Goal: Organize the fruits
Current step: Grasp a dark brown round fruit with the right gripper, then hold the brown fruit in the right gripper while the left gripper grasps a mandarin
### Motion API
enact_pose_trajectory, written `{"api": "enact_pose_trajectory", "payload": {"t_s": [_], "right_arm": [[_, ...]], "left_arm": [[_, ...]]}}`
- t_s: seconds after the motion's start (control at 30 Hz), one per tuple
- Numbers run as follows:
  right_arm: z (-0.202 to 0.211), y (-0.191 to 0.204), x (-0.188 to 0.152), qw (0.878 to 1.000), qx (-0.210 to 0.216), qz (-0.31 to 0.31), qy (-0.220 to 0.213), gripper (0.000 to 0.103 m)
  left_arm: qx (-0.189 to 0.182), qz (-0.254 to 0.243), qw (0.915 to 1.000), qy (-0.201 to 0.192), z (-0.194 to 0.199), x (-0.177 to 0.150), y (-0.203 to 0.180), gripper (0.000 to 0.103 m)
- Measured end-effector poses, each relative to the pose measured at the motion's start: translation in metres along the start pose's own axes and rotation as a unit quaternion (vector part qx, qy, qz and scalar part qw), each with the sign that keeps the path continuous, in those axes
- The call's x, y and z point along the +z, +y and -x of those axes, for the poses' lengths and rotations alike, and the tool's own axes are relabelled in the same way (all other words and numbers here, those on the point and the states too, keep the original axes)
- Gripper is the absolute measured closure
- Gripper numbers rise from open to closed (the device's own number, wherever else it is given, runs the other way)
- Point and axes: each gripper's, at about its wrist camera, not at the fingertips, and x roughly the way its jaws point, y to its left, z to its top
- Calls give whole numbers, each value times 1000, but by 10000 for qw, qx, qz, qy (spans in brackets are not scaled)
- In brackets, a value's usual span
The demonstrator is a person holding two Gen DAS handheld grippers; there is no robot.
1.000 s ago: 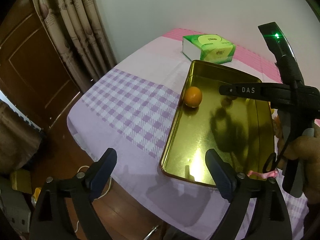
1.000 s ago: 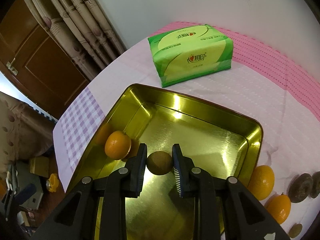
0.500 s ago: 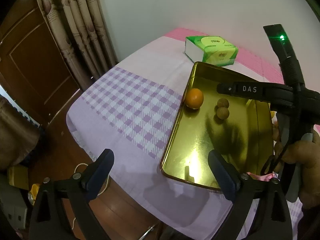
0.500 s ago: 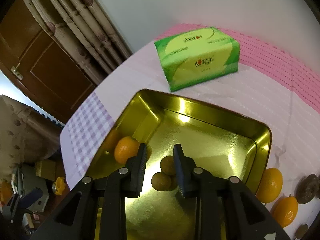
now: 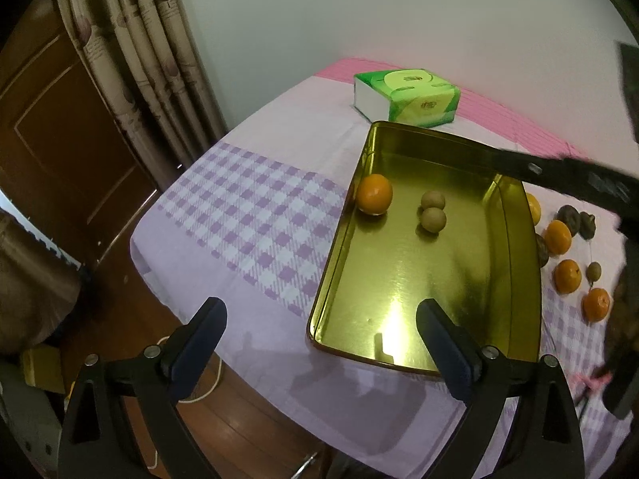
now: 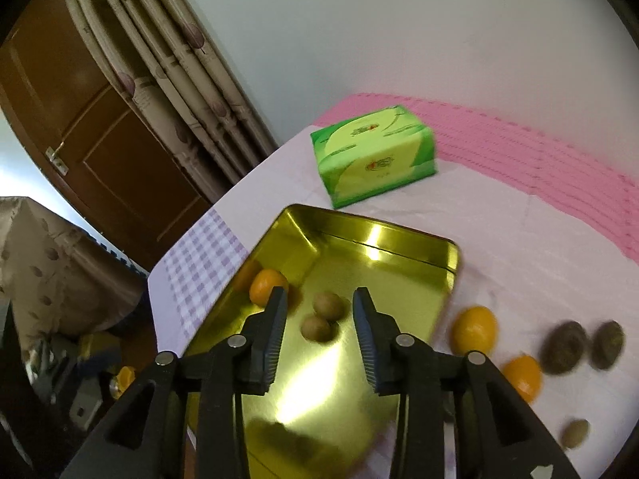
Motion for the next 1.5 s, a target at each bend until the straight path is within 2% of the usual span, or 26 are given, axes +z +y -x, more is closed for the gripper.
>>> {"api": "enact_pose_trajectory", "payload": {"t_s": [0.17,0.23,0.3,0.53,0.87,0.97,1.03,1.07,1.17,1.33,1.43,1.5], "right_arm": [[29,-15,-29,9972,-501,533,119,64],[36,-22,-41,9947,-625,770,270,56],[41,-31,-52,9909,-806,1001,392,53],[30,-41,-63,9825,-888,1487,680,53],[-8,-49,-54,9725,-948,1848,1057,53],[-20,-48,-54,9678,-914,2009,1207,54],[-29,-47,-52,9663,-849,1999,1384,69],[-31,-47,-53,9655,-872,1998,1425,69],[-22,-42,-55,9662,-968,1974,1342,69],[45,-42,-67,9833,-946,1452,547,69],[90,-62,-86,9873,-1269,945,120,69],[116,-84,-103,9852,-1615,577,-79,69]], "left_arm": [[-48,-93,9999,-61,4,-2,-5,7],[-90,-127,9998,-102,6,-3,-7,7],[-107,-146,9998,-115,7,-3,-8,7],[-119,-260,9996,-83,6,-5,-16,7],[-115,-319,9994,-27,1,-6,-17,7],[-134,-331,9994,1,0,-6,-18,7],[-146,-357,9993,-1,0,-7,-19,7],[-147,-379,9992,-12,0,-7,-20,7],[-176,-455,9988,-63,2,-8,-23,7],[-212,-559,9981,-165,8,-10,-27,7],[-239,-630,9975,-226,11,-12,-31,7],[-238,-705,9969,-261,14,-13,-35,7]]}}
